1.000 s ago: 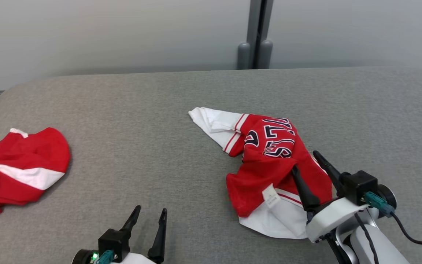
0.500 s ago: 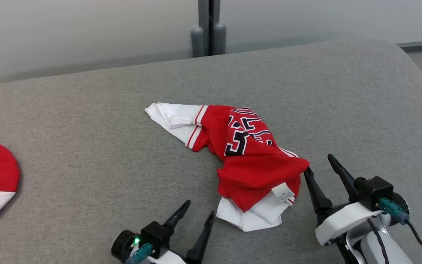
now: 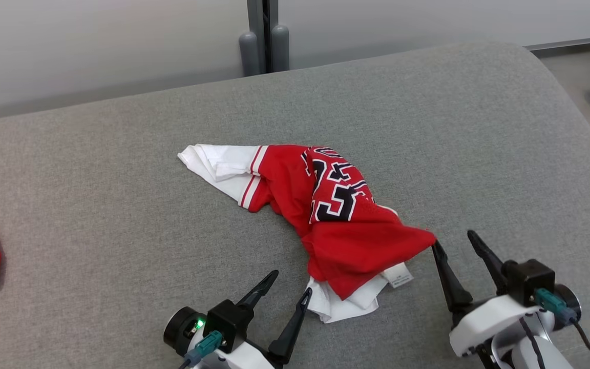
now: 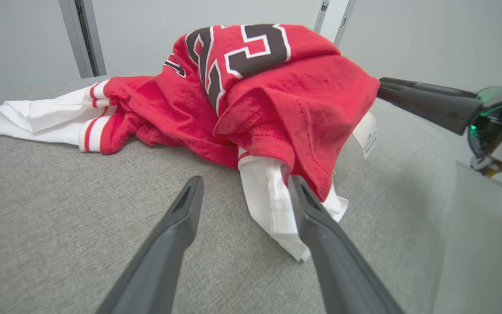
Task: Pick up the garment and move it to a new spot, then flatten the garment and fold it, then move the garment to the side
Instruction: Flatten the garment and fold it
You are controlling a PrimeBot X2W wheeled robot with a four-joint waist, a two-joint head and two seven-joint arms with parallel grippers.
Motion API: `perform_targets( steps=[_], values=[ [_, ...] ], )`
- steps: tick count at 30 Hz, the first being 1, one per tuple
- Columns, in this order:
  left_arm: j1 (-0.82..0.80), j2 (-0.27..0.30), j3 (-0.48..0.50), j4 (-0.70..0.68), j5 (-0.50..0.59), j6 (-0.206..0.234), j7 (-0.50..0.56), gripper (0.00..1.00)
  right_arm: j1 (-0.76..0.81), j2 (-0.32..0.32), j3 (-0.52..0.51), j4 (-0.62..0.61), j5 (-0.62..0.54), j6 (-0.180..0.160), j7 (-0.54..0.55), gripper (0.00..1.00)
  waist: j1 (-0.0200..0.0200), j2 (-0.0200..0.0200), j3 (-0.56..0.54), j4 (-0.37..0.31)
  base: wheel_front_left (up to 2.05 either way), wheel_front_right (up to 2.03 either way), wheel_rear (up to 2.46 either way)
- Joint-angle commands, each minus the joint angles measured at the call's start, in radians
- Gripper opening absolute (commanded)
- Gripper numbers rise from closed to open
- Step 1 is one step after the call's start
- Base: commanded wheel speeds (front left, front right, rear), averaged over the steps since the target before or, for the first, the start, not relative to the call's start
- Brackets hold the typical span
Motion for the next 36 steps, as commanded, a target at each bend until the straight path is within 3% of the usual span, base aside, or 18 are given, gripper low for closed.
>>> perform_targets(
  steps=[1, 14, 25, 36],
  values=[
    [0.003, 0.004, 0.008, 0.002, 0.006, 0.005, 0.0, 1.0, 0.016, -0.011, 0.0, 0.006, -0.007, 0.0, 0.0, 1.0, 0.0, 0.0, -0.008, 0.001, 0.0, 0.0, 0.0],
    [0.064, 0.004, 0.032, -0.008, 0.004, 0.004, 0.0, 1.0, 0.11, -0.02, -0.03, 0.033, 0.002, 0.0, 0.0, 1.0, 0.0, 0.0, -0.078, -0.003, 0.0, 0.0, 0.0],
    [0.028, 0.005, -0.055, 0.048, -0.038, -0.019, 0.0, 1.0, 0.08, -0.022, -0.037, 0.006, -0.005, 0.0, 0.0, 1.0, 0.0, 0.0, -0.04, -0.059, 0.0, 0.0, 0.0],
    [-0.027, 0.004, -0.042, 0.08, -0.072, -0.016, 0.0, 1.0, 0.058, -0.012, -0.039, -0.017, -0.007, 0.0, 0.0, 1.0, 0.0, 0.0, 0.0, -0.099, 0.0, 0.0, 0.0]
  ],
)
